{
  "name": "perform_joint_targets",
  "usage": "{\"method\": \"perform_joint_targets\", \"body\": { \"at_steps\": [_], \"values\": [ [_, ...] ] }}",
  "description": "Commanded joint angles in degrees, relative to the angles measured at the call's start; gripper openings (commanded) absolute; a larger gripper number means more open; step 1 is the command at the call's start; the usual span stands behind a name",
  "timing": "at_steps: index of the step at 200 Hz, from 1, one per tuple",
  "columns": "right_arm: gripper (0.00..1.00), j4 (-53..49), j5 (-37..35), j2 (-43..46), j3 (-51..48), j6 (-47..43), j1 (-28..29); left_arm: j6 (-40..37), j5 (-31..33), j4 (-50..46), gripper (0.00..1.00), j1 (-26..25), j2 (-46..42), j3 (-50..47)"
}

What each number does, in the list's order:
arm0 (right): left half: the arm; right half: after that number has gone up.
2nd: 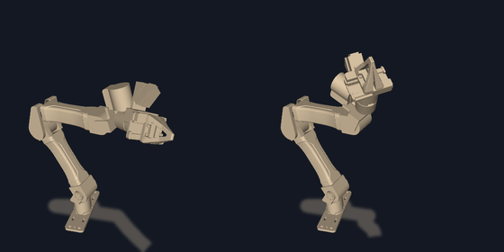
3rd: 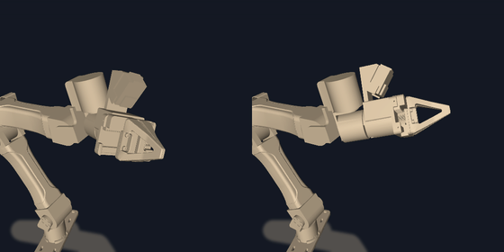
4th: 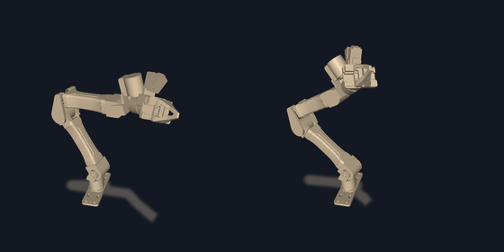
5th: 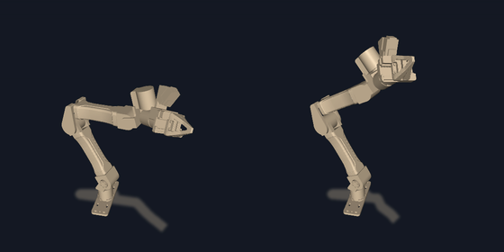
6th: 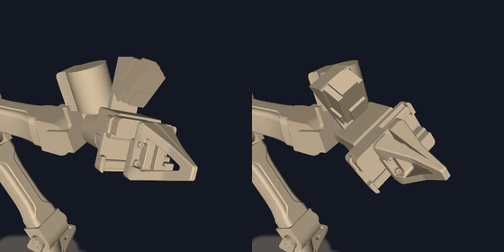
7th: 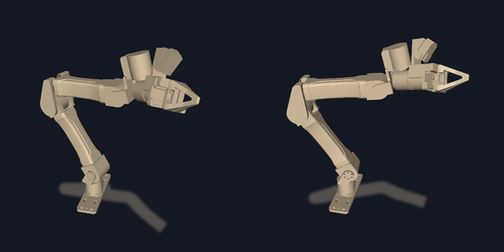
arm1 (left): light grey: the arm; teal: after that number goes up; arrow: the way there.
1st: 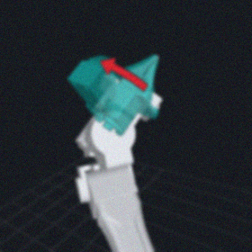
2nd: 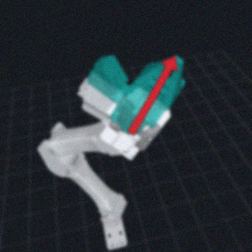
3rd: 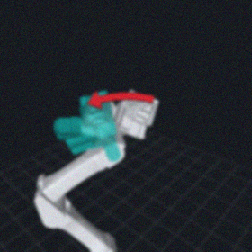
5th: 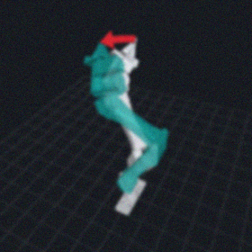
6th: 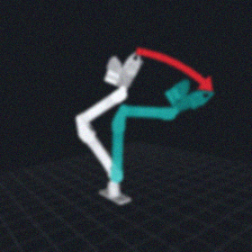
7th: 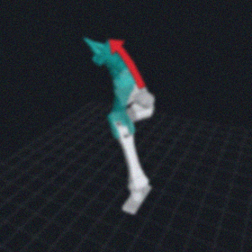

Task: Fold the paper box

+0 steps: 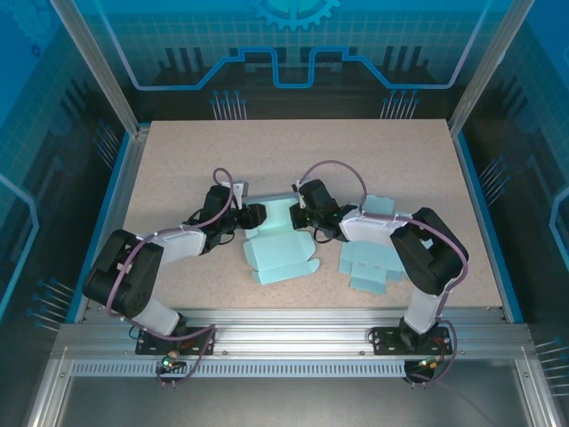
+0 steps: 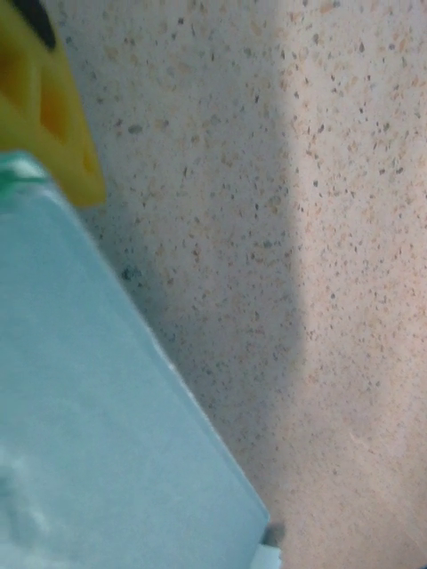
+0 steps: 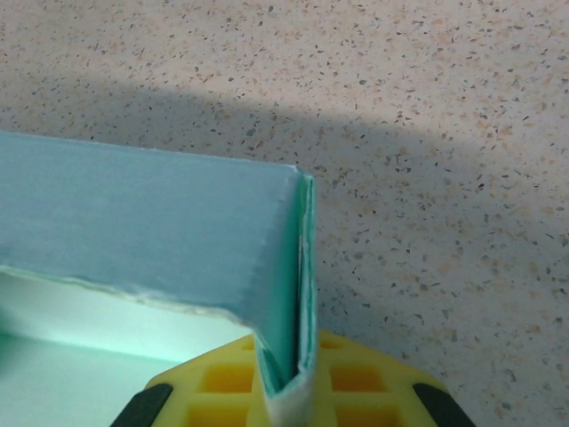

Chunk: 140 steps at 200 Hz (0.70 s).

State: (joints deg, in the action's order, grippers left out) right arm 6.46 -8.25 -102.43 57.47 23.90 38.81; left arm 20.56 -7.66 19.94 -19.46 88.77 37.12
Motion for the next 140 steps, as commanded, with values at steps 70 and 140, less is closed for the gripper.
{"method": "perform_joint_targets", "body": {
  "at_steps": [70, 140],
  "values": [
    [0.05, -1.42, -0.27, -1.0, 2.6, 0.03, 1.17, -1.75, 4.5, -1.92, 0.38, -1.72, -3.56, -2.1],
    [0.18, -10.01, -9.44, -3.51, 6.93, -1.66, 2.58, -1.59, 13.11, -9.01, 0.23, -7.4, -3.97, 1.24]
  ]
}}
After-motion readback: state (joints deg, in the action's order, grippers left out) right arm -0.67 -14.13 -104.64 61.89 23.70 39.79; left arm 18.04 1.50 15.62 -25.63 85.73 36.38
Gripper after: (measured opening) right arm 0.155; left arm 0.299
